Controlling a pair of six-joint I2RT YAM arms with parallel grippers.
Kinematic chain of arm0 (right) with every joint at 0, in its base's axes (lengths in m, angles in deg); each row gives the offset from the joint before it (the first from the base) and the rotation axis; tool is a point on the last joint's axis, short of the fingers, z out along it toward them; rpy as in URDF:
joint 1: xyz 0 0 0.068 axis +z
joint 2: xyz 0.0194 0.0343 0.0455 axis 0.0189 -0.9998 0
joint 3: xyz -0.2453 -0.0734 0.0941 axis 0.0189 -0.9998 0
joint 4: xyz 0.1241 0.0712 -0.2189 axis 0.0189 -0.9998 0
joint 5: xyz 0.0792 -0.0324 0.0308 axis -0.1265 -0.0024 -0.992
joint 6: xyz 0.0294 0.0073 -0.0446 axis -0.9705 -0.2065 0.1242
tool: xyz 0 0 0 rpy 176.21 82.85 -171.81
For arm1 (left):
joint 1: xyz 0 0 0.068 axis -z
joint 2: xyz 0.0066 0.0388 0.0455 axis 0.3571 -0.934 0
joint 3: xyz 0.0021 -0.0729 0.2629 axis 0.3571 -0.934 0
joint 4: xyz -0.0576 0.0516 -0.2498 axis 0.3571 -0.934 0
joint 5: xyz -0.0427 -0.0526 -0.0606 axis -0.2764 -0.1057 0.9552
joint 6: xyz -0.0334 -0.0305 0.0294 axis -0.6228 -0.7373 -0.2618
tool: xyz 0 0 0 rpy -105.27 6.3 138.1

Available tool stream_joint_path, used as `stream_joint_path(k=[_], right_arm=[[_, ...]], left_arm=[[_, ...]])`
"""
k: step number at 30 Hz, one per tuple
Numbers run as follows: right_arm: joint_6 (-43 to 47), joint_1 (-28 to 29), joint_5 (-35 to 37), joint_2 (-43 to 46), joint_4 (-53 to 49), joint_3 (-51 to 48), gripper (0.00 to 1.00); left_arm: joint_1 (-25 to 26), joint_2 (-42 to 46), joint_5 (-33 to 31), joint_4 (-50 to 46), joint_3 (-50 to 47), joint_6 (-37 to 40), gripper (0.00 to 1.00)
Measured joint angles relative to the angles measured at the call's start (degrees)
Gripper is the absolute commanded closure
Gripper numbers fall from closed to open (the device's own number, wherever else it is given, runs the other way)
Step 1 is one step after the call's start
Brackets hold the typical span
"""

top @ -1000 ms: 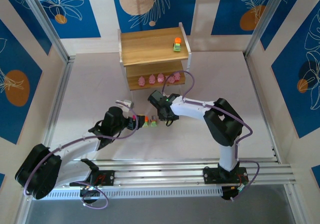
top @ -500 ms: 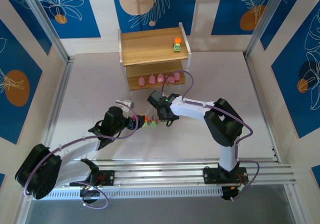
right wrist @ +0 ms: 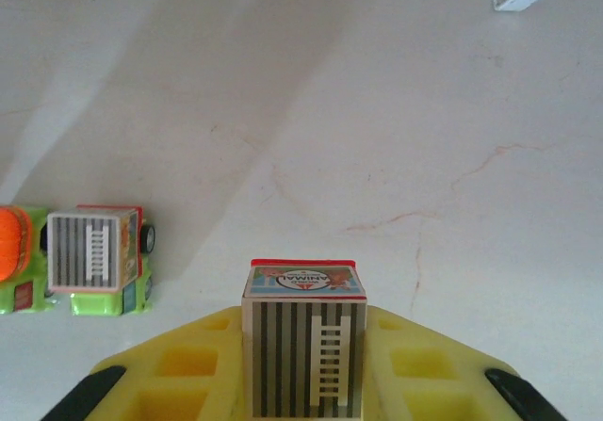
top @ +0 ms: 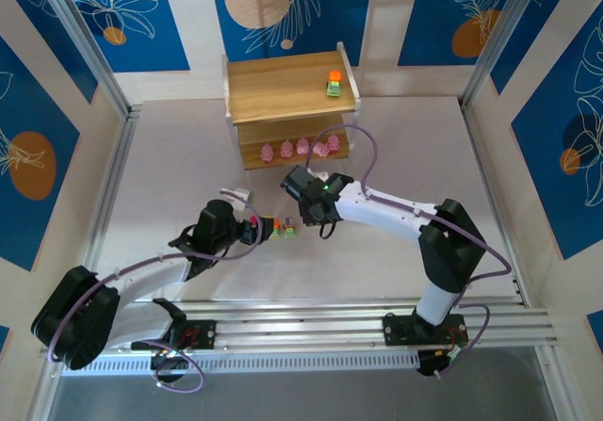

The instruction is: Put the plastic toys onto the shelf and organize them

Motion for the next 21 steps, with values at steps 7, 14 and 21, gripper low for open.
stream_joint_path(k=[7,14,21], right_arm=[[0.9,0.9,0.6,5.4,-4.0,0.7,0.93],[2.0,1.3,1.3,9.1,-8.0,5.7,0.93],[3.9,1.3,2.2,10.6,-11.9,12.5,0.94]], left_arm=[[0.0,0.0,0.2,0.0,0.1,0.0,0.09],[0.0,-0.1,0.4,0.0,0.2,0.2,0.09],[0.2,-0.2,0.4,0.0,0.7,0.9,0.09]])
